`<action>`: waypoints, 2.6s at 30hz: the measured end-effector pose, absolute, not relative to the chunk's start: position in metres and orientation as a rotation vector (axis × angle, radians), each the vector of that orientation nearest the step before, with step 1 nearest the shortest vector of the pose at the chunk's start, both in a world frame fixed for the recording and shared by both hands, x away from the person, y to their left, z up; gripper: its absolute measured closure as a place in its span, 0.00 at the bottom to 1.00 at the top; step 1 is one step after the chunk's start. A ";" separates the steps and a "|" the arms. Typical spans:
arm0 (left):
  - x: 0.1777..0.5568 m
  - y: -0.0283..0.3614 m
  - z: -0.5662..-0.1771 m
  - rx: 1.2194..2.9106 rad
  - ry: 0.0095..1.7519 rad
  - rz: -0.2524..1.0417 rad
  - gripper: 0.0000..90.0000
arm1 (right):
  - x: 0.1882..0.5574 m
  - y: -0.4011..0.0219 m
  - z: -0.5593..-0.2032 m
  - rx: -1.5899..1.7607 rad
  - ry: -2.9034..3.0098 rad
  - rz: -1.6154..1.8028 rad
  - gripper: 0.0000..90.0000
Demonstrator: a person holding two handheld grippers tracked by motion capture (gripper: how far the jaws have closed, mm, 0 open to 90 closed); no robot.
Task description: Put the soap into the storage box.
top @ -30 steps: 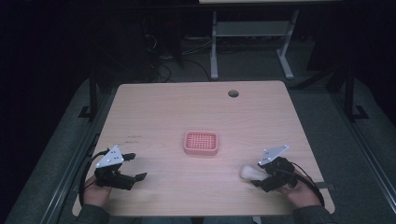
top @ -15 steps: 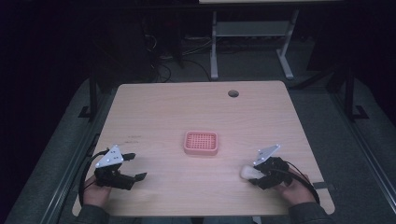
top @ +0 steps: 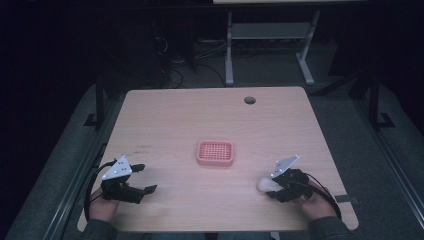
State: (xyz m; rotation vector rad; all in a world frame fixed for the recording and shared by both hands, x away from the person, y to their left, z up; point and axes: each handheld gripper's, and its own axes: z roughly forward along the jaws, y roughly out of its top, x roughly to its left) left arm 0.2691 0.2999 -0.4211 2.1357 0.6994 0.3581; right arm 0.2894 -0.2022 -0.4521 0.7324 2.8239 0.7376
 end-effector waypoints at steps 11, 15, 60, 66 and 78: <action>0.269 0.301 -0.421 2.123 0.709 0.360 0.16 | 0.289 -0.201 -0.445 0.716 2.814 0.787 0.54; 0.269 0.302 -0.421 2.124 0.712 0.361 0.16 | 0.293 -0.196 -0.441 0.685 2.819 0.799 0.54; 0.269 0.303 -0.421 2.119 0.709 0.361 0.16 | 0.323 -0.153 -0.416 0.523 2.871 0.776 0.54; 0.269 0.303 -0.420 2.117 0.710 0.361 0.16 | 0.335 -0.146 -0.413 0.500 2.892 0.775 0.54; 0.269 0.304 -0.420 2.119 0.711 0.359 0.16 | 0.350 -0.133 -0.408 0.467 2.914 0.777 0.54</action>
